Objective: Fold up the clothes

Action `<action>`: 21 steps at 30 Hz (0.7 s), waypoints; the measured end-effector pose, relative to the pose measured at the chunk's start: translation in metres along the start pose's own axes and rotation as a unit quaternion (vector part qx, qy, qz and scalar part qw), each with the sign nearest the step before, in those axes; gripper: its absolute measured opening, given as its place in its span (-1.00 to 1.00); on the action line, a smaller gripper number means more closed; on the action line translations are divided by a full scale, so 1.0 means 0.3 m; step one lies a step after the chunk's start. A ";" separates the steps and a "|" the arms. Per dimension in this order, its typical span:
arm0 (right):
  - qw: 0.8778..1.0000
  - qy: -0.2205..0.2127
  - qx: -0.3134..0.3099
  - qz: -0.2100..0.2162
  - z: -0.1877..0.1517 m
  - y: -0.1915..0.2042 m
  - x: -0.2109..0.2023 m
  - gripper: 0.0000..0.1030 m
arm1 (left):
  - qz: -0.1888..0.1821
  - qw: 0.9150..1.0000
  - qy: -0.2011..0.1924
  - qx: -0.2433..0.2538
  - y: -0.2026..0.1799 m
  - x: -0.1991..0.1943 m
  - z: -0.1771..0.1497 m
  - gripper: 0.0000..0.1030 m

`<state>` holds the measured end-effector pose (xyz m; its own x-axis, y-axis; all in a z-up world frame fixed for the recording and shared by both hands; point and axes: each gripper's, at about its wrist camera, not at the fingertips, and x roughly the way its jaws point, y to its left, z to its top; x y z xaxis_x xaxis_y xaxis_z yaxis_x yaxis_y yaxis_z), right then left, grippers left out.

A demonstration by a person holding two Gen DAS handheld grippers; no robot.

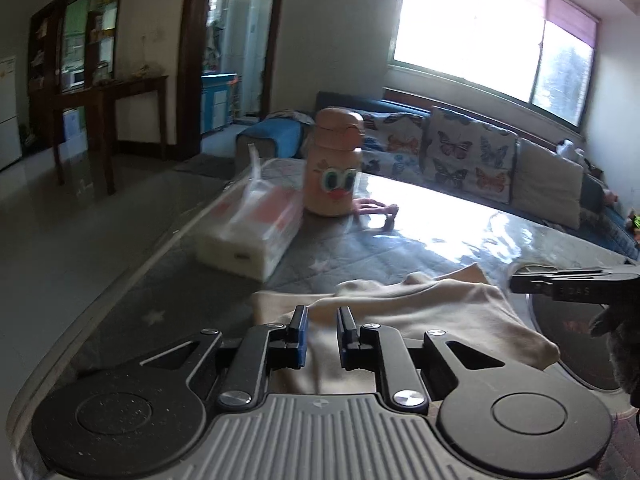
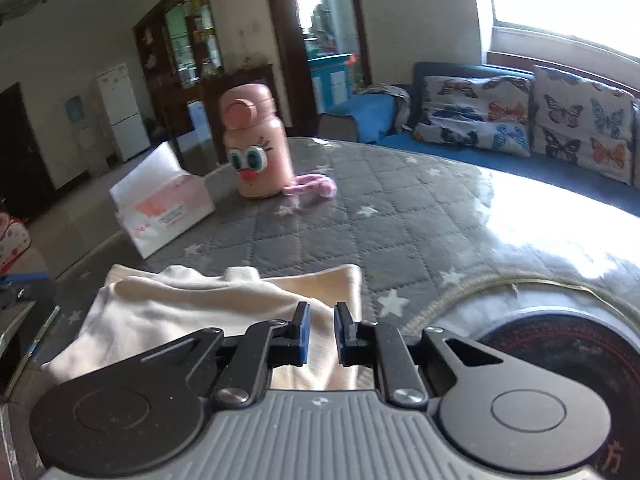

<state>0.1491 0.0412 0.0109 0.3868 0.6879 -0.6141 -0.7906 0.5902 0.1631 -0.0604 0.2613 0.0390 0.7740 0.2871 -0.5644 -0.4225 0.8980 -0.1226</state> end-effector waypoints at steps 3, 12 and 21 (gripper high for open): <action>1.000 0.007 -0.014 0.016 0.010 0.028 0.030 -0.66 | -0.013 1.000 0.016 0.007 -0.034 0.060 0.009 -0.68; 0.998 0.024 -0.039 0.035 0.025 0.082 0.124 -0.53 | -0.013 0.999 0.047 0.011 -0.065 0.234 0.038 -0.68; 0.998 0.037 -0.046 0.025 0.025 0.098 0.221 -0.53 | 0.003 0.997 0.078 0.006 -0.045 0.325 0.015 -0.68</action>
<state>0.1551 0.1074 -0.0193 0.3115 0.6808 -0.6630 -0.8503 0.5112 0.1255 0.0229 0.2788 -0.0107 0.6888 0.2377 -0.6849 -0.4203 0.9007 -0.1101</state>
